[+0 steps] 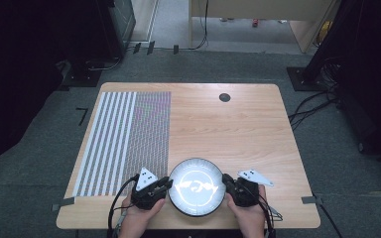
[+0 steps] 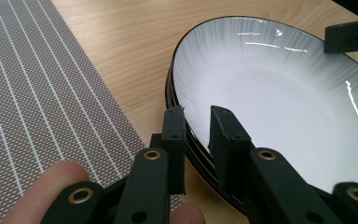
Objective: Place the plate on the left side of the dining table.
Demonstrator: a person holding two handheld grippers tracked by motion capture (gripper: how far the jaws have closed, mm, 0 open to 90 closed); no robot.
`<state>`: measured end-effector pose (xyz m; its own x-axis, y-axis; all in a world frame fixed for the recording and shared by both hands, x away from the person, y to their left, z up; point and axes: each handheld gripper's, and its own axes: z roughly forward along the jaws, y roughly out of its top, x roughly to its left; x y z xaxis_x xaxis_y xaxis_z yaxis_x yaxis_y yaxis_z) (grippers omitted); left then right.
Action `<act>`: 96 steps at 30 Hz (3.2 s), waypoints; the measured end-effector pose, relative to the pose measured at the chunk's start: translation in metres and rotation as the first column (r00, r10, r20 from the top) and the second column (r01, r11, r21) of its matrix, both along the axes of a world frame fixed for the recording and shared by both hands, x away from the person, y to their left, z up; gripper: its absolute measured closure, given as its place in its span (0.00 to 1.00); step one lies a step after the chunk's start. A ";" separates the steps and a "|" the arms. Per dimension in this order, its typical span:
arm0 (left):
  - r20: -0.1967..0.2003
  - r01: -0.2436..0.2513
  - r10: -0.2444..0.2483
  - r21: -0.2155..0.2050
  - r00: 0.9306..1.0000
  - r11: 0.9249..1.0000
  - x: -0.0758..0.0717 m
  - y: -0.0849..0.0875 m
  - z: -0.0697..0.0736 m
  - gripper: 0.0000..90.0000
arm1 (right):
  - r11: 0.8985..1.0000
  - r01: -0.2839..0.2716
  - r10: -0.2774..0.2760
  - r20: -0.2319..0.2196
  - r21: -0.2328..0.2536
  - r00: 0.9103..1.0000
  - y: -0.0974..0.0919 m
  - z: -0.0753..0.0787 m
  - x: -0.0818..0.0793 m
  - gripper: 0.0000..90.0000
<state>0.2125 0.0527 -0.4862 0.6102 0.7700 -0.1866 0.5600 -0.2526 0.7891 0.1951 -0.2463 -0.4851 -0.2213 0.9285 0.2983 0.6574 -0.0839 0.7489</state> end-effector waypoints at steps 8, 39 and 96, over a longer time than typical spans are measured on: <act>0.012 -0.008 0.007 0.015 1.000 1.000 -0.002 -0.002 0.000 0.85 | 1.000 0.012 -0.011 -0.022 0.028 1.000 -0.001 0.000 0.001 0.97; 0.022 -0.010 0.010 0.018 1.000 1.000 -0.003 -0.001 0.002 0.89 | 0.996 0.012 -0.010 -0.025 0.085 1.000 -0.006 0.000 0.000 0.95; 0.068 -0.008 0.013 -0.061 0.998 0.998 -0.011 -0.013 0.013 0.71 | 0.991 0.123 -0.125 0.056 0.047 0.991 -0.012 0.013 -0.009 0.99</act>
